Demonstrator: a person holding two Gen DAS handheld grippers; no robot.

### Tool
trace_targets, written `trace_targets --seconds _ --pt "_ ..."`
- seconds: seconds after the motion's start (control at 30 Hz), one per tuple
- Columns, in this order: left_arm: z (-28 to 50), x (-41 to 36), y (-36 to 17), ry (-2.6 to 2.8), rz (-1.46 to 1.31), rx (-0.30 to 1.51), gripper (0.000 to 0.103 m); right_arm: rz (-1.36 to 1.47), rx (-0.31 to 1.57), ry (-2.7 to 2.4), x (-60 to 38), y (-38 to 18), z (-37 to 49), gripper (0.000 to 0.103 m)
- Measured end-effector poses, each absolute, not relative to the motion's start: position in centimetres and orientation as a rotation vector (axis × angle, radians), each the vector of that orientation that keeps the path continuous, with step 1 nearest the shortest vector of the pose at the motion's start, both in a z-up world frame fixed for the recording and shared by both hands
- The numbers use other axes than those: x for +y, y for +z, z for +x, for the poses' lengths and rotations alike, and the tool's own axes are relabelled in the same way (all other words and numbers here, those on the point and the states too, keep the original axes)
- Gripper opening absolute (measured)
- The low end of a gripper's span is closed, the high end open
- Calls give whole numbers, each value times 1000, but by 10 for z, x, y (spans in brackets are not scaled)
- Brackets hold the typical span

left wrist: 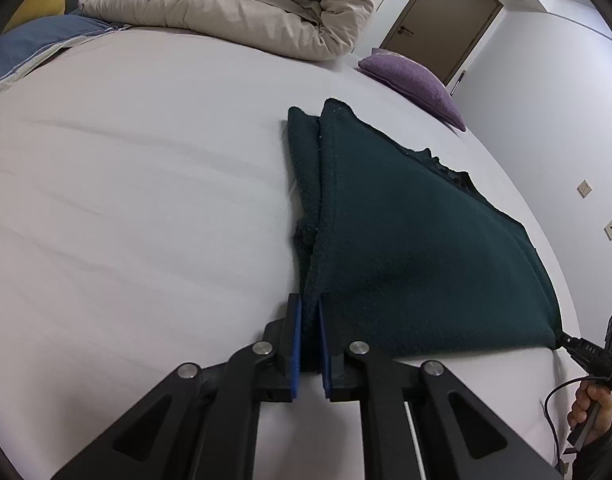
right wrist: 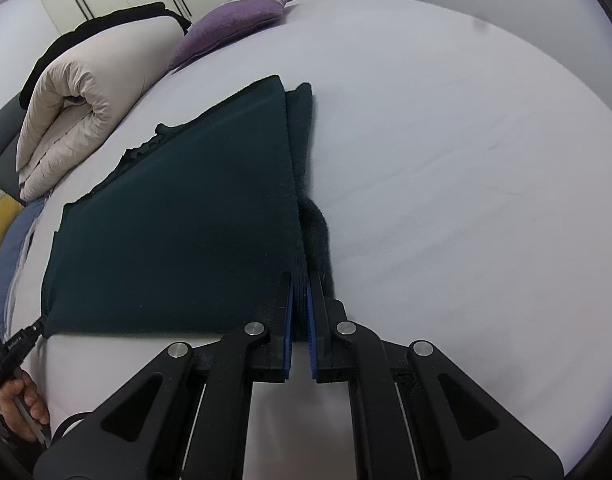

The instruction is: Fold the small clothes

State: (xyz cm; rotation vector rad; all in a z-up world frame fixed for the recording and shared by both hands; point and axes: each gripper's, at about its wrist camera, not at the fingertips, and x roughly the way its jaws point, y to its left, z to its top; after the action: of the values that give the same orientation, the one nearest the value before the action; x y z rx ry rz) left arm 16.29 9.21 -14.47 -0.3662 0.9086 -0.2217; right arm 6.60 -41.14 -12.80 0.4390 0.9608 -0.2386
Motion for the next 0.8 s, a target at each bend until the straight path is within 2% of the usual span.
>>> trace_targets --seconds 0.4,0.5,0.57,0.6,0.67,0.8 --pt "165 91 -146 -230 -385 914 10 487 956 -238 -416 -134 61 4" --pt "164 94 -145 -239 -421 919 15 492 963 -210 -419 -142 64 4" --pt "161 98 -138 -224 -432 910 29 497 971 -191 -421 -139 64 8" --pt "157 100 -131 -195 -426 892 32 494 980 -191 -421 -135 64 10" --pt "151 102 -117 -169 -411 846 34 448 1003 -245 -417 -121 60 40" --pt "158 73 -89 -174 -309 793 34 466 869 -244 -410 -85 57 43"
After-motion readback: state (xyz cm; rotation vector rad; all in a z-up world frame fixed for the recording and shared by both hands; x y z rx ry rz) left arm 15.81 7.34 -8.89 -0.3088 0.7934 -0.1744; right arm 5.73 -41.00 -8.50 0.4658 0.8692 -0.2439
